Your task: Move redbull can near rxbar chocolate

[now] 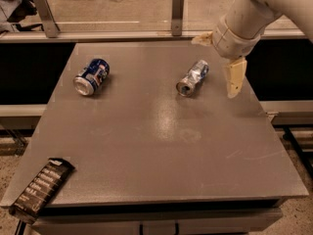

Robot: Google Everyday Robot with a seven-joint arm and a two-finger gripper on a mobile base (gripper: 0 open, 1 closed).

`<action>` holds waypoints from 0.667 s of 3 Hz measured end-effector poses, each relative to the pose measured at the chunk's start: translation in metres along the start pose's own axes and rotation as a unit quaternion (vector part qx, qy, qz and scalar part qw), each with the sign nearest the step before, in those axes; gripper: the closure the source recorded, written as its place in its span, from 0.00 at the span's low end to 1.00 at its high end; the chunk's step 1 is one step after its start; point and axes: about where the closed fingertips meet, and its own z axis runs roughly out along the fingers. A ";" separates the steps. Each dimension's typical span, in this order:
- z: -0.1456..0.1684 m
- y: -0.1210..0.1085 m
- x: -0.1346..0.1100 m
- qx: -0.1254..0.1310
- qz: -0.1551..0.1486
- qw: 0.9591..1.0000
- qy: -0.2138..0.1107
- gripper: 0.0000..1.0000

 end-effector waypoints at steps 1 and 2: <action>0.018 -0.006 -0.011 -0.004 -0.049 0.999 -0.009 0.00; 0.032 -0.012 -0.020 -0.009 -0.085 0.996 -0.009 0.00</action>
Offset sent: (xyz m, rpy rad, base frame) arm 0.0173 0.0429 -0.0334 -0.0844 -0.0210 0.2417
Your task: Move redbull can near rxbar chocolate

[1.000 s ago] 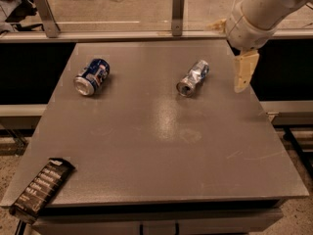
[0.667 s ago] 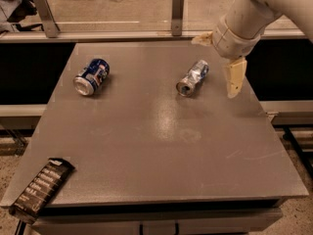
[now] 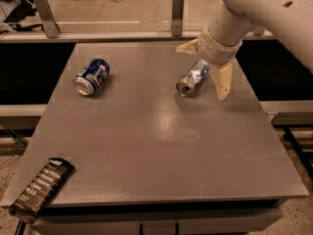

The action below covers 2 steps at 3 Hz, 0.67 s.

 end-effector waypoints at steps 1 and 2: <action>0.020 -0.011 0.002 -0.004 -0.036 0.999 0.012 0.00; 0.020 -0.011 0.002 -0.004 -0.036 0.999 0.012 0.00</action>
Offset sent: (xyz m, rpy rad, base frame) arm 0.0228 0.0098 -0.0201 -0.0701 -0.0303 0.0823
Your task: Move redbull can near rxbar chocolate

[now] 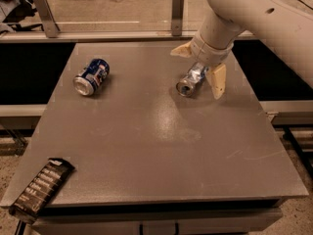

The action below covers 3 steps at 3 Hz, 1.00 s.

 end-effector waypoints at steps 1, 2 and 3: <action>0.008 0.000 -0.006 -0.019 -0.042 0.999 -0.005 0.00; 0.021 -0.005 -0.012 -0.056 -0.120 0.991 -0.022 0.00; 0.033 -0.007 -0.012 -0.084 -0.174 0.980 -0.043 0.00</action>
Offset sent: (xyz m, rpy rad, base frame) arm 0.0059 0.0259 -0.0261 -0.2273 0.1316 0.4471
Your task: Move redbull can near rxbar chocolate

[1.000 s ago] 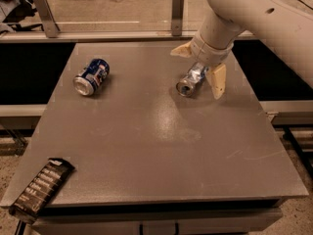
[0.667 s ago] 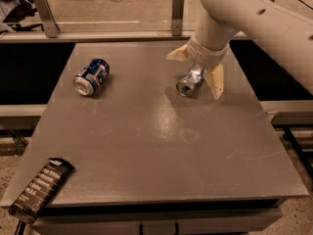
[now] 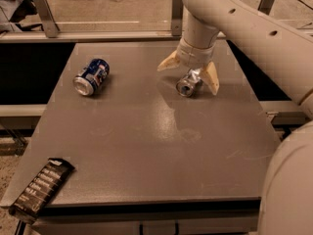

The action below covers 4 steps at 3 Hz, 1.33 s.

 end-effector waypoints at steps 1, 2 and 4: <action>0.000 0.000 0.000 0.000 0.000 1.000 0.000 0.00; 0.003 -0.001 0.001 0.001 0.000 1.000 0.000 0.18; -0.001 -0.003 0.001 0.002 -0.001 1.000 0.000 0.64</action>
Offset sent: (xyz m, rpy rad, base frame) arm 0.0000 0.0000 0.0000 0.0000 0.0000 0.0000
